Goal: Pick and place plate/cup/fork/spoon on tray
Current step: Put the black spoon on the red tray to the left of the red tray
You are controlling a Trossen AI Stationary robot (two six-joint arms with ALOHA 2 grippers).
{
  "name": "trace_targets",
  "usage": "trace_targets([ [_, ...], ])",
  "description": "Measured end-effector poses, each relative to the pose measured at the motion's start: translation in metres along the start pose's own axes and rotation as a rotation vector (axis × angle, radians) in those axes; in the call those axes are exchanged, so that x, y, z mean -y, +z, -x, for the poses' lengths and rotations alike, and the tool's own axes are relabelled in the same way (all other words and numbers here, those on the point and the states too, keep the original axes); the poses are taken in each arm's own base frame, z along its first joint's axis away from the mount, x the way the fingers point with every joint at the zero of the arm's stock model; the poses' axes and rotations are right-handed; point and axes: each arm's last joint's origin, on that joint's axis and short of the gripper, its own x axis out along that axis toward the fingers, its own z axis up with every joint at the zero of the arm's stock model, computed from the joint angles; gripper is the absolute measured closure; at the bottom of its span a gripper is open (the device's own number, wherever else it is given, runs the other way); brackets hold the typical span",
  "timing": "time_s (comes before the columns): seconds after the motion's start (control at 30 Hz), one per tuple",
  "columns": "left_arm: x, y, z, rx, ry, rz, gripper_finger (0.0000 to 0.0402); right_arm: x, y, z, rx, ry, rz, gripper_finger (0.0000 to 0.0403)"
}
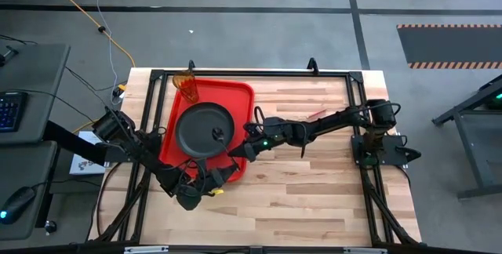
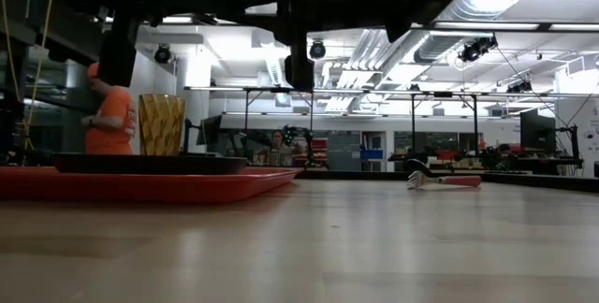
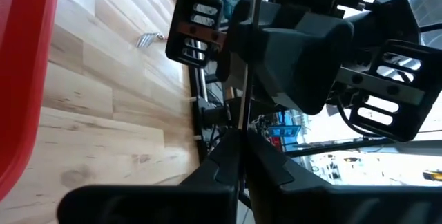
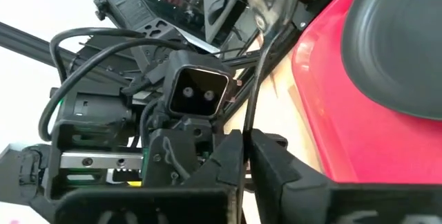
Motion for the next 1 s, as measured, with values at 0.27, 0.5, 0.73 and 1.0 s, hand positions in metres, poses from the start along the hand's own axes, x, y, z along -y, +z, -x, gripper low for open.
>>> trace_targets([
  [0.27, 0.000, 0.001, 0.000, 0.016, -0.001, -0.013, 0.0339, -0.003, 0.023, 0.015, 0.011, 0.019, 0.040, 0.0401],
  [0.5, 0.010, 0.016, 0.011, -0.032, -0.015, -0.015, 0.0255, -0.011, 0.062, 0.057, 0.030, -0.076, 0.132, 0.0402],
  [0.73, 0.084, 0.080, -0.004, -0.135, -0.196, -0.348, 0.0210, -0.020, 0.076, 0.091, -0.016, -0.167, 0.230, 0.0402],
  [1.0, 0.159, 0.186, -0.017, -0.046, -0.337, -0.659, 0.0213, -0.006, 0.057, 0.091, -0.234, -0.224, 0.245, 0.0403],
])
